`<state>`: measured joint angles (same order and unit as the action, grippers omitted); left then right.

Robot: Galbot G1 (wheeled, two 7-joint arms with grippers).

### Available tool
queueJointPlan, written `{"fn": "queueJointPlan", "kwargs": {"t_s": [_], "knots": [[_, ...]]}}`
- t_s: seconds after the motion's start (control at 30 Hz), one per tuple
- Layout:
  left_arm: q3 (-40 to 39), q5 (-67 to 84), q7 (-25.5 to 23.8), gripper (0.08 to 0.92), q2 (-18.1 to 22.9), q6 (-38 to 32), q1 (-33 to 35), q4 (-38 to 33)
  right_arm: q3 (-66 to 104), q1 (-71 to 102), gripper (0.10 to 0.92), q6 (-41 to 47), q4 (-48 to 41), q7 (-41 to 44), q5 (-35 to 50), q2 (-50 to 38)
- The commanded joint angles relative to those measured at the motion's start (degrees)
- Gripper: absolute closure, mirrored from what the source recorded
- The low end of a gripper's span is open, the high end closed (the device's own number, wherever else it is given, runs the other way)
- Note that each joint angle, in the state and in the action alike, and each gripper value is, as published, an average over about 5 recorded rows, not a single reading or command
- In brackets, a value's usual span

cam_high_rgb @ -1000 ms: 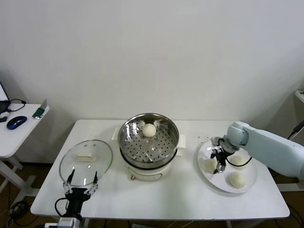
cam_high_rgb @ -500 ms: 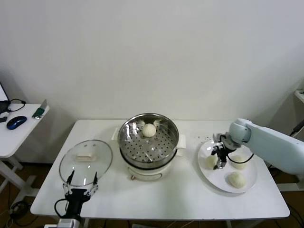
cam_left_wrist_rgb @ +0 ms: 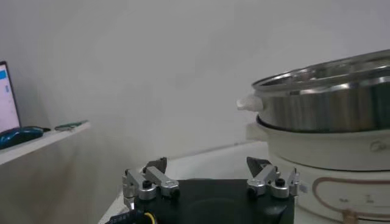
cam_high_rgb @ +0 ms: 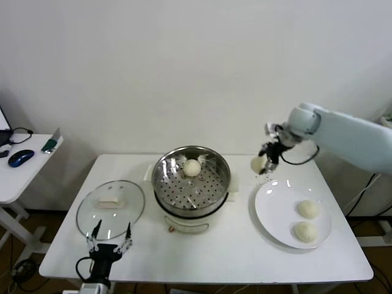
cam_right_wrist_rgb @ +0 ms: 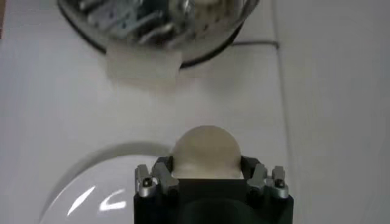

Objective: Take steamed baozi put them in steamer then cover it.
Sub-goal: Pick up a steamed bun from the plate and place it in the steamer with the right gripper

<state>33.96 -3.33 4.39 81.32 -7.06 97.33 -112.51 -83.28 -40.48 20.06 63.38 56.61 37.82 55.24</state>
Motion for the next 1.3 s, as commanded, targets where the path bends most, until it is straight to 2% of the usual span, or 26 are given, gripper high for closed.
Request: {"fn": "queueJointPlan", "kwargs": {"t_s": [0.03, 0.13, 0.4, 0.67, 1.3], "knots": [[-2.1, -0.3, -0.2, 0.177, 0.2, 1.1, 0.0, -3.5, -8.4, -13.6, 0.323, 3.8, -1.1, -2.5, 18.3, 16.2], [-2.4, -0.7, -0.2, 0.177, 0.1, 0.7, 0.0, -3.6, -7.9, -12.9, 0.322, 6.8, -0.7, -5.2, 22.0, 20.2], [-2.8, 1.5, -0.3, 0.177, -1.4, -0.9, 2.8, -4.6, -8.4, -8.8, 0.321, 9.8, 1.2, -8.9, 23.3, 25.8], [-2.4, 1.3, -0.2, 0.177, -2.4, -1.3, 2.7, -5.1, -10.4, -3.4, 0.321, 10.9, 1.7, -11.3, 21.5, 28.5], [-1.3, 1.6, -0.2, 0.177, -3.0, -0.5, 1.2, -4.0, -10.2, 6.4, 0.32, 10.6, -5.8, -11.4, 17.1, 33.0]]}}
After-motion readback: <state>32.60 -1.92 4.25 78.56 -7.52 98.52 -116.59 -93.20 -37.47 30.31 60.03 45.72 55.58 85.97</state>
